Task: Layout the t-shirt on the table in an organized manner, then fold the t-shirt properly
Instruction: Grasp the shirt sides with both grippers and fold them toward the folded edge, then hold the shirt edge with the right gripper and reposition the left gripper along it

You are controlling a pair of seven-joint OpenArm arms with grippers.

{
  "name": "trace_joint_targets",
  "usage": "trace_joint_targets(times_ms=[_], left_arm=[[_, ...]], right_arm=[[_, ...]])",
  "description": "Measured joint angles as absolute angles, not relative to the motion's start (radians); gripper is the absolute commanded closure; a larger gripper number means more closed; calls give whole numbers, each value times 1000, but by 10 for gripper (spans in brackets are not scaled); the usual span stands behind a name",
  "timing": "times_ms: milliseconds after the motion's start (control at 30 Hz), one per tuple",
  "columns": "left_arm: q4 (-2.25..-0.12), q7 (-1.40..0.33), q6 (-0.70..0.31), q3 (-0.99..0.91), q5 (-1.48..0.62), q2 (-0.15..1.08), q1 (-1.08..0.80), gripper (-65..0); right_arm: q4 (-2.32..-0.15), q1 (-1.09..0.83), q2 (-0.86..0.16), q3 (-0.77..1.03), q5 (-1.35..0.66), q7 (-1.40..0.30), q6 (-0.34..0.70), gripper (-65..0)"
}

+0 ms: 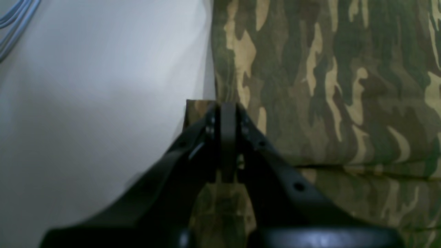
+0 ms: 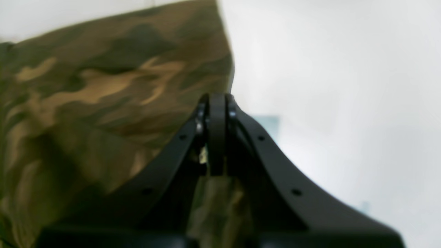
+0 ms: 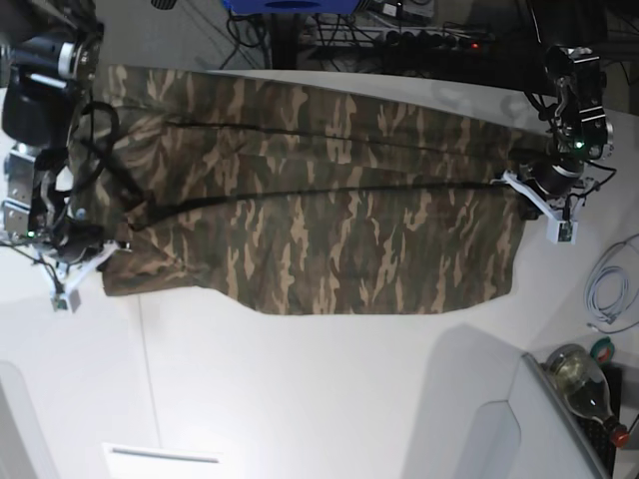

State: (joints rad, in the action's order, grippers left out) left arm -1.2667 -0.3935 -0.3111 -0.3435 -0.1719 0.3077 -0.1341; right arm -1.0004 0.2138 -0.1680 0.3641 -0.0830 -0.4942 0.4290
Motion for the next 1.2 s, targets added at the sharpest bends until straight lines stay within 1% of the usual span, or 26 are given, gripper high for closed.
trace_joint_targets(times_ms=[100,200,433,533,800,967,1200], left_arm=[[-1267,-393,-311,-344,-172,308,-134,0],[-1267,-393,-311,-343,-172,308,-134,0],[-1268,-393,-311,-343,-172,308,-129,0],[-1268,-393,-311,-343,-171,309,-128,0],[-1275,-393,-311,-343,-171,310,-135,0],[-1388,-398,-311,-344,-165,310,-210,0],[-1477,-401,-311,-344,-167,310,-201,0]], right_arm=[[-1137,176,-152,364,-77,-501,434,-5],[-1206,170,-147,364,-82,-569,434,-5],[-1377,110,-110,356,-84,-597,434,-5],[-1382,105,-91,361,-77,-654,434,-5],[-1386,93,-84,360,-78,-655,434,-5],[-1386,93,-84,360,-80,-655,434,-5],[-1386,93,-84,360,-80,-656,434,-5]])
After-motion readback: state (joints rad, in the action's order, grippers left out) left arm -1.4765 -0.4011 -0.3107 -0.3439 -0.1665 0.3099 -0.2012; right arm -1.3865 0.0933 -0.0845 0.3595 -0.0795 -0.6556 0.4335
